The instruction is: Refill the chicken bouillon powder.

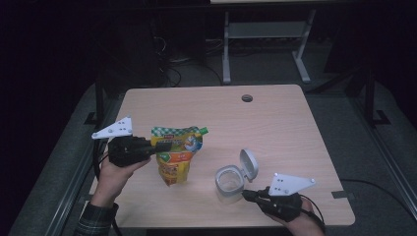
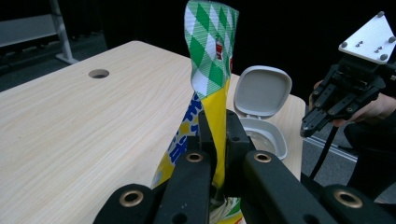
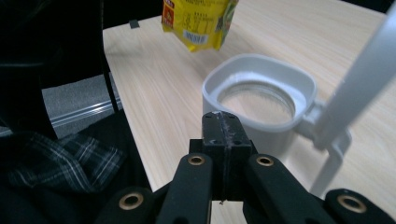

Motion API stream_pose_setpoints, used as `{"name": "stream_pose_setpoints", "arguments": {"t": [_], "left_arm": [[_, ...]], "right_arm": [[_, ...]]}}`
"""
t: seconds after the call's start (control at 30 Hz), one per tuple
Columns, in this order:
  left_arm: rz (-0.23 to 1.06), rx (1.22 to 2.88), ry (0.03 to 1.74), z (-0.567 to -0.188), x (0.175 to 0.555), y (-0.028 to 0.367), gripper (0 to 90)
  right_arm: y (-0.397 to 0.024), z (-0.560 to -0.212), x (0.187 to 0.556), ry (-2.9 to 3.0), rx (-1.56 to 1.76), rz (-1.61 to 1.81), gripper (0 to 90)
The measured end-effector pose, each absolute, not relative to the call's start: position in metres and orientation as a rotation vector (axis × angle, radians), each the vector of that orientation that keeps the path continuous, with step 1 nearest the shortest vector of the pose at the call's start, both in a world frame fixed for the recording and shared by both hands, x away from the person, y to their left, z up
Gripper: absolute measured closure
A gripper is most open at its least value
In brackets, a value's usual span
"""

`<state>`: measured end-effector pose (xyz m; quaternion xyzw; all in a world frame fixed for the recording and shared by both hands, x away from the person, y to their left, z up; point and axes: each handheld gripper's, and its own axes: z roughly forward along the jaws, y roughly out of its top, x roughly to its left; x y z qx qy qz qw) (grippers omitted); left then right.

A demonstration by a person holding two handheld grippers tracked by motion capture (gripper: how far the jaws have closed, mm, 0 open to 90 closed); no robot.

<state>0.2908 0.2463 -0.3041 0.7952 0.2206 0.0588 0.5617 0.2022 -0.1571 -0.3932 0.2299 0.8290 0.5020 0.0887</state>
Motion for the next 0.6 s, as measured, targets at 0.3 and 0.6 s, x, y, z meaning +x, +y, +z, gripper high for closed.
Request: {"name": "stream_pose_setpoints", "arguments": {"t": [0.3, 0.6], "left_arm": [[0.132, 1.88, 0.513, -0.297, 0.285, 0.245, 90.0], [0.111, 1.882, 0.512, -0.286, 0.279, 0.245, 90.0]], "right_arm": [[-0.13, -0.384, 0.212, 2.462, 0.662, 1.507, 90.0], [-0.101, -0.381, 0.221, 2.468, 0.644, 1.501, 90.0]]}}
